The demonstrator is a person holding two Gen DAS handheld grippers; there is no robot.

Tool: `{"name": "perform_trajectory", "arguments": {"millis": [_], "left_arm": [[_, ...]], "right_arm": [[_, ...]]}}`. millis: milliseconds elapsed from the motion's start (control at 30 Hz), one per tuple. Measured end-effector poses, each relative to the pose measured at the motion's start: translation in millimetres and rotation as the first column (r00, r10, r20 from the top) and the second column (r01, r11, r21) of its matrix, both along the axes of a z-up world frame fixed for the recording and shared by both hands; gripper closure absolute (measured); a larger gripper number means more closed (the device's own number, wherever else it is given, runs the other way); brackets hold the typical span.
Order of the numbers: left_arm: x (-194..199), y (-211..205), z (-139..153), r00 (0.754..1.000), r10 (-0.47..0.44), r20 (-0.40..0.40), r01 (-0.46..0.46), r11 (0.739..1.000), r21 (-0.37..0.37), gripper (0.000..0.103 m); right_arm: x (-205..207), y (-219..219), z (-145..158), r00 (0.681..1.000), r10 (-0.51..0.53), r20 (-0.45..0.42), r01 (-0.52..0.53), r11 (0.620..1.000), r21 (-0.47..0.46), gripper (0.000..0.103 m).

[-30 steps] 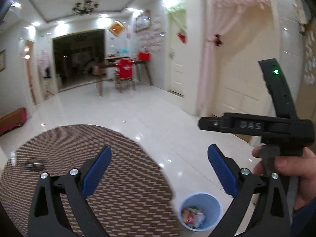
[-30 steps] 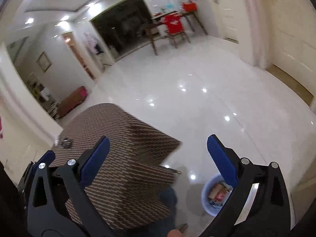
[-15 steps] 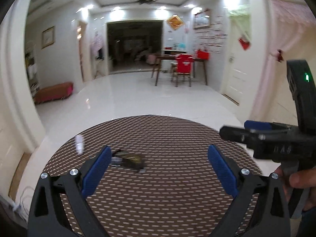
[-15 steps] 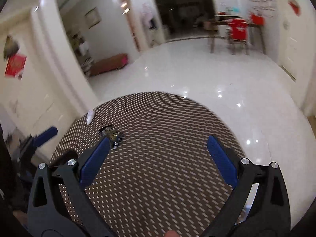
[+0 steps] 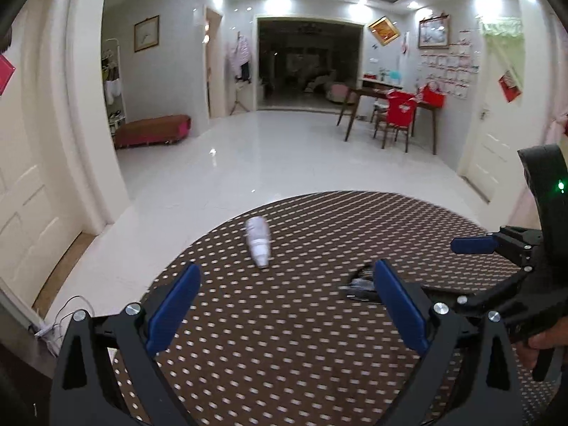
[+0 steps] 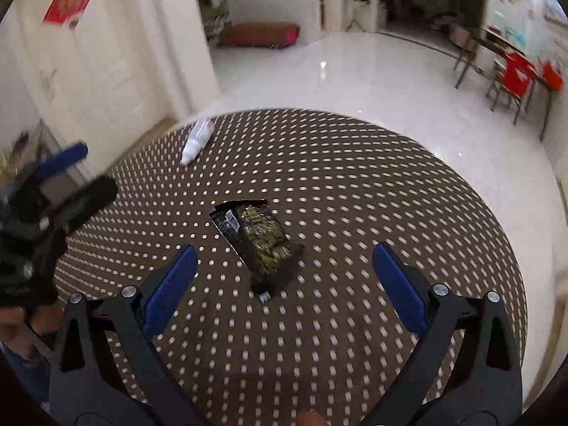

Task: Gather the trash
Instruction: 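Grasp the white bottle with the left tool while the right tool grasps the dark wrapper, then carry the bottle and dark wrapper to the wastebasket and open both tools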

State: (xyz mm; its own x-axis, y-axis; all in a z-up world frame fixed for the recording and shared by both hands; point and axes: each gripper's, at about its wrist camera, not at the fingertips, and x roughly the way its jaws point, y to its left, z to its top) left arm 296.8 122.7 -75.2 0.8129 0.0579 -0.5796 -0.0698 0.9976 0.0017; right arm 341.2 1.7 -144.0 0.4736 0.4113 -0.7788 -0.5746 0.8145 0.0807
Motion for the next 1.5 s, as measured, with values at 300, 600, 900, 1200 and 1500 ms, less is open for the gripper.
{"name": "perform_trajectory", "arguments": {"millis": [300, 600, 900, 1200, 1500], "left_arm": [[35.0, 23.6, -19.3, 0.996, 0.03, -0.081, -0.029, 0.999, 0.019, 0.007], [92.5, 34.9, -39.7, 0.984, 0.014, -0.178, -0.013, 1.0, 0.009, 0.007], [119.7, 33.9, -55.4, 0.962, -0.106, -0.253, 0.089, 0.993, -0.078, 0.049], [101.0, 40.1, -52.0, 0.967, -0.177, -0.182, 0.15, 0.976, -0.156, 0.079], [43.1, 8.9, -31.6, 0.969, -0.218, -0.113, 0.198, 0.966, -0.165, 0.079]], "right_arm": [[15.6, 36.0, -31.5, 0.996, 0.086, -0.016, -0.087, 0.992, -0.094, 0.073], [14.3, 14.6, -34.4, 0.999, 0.002, -0.036, -0.002, 1.0, 0.023, 0.079], [21.2, -10.9, -35.3, 0.995, -0.098, -0.031, 0.1, 0.992, 0.074, 0.079], [20.1, -17.9, -34.3, 0.993, -0.107, -0.046, 0.112, 0.985, 0.128, 0.079], [11.1, -42.0, -3.3, 0.989, -0.145, 0.011, 0.141, 0.974, 0.177, 0.079]]}}
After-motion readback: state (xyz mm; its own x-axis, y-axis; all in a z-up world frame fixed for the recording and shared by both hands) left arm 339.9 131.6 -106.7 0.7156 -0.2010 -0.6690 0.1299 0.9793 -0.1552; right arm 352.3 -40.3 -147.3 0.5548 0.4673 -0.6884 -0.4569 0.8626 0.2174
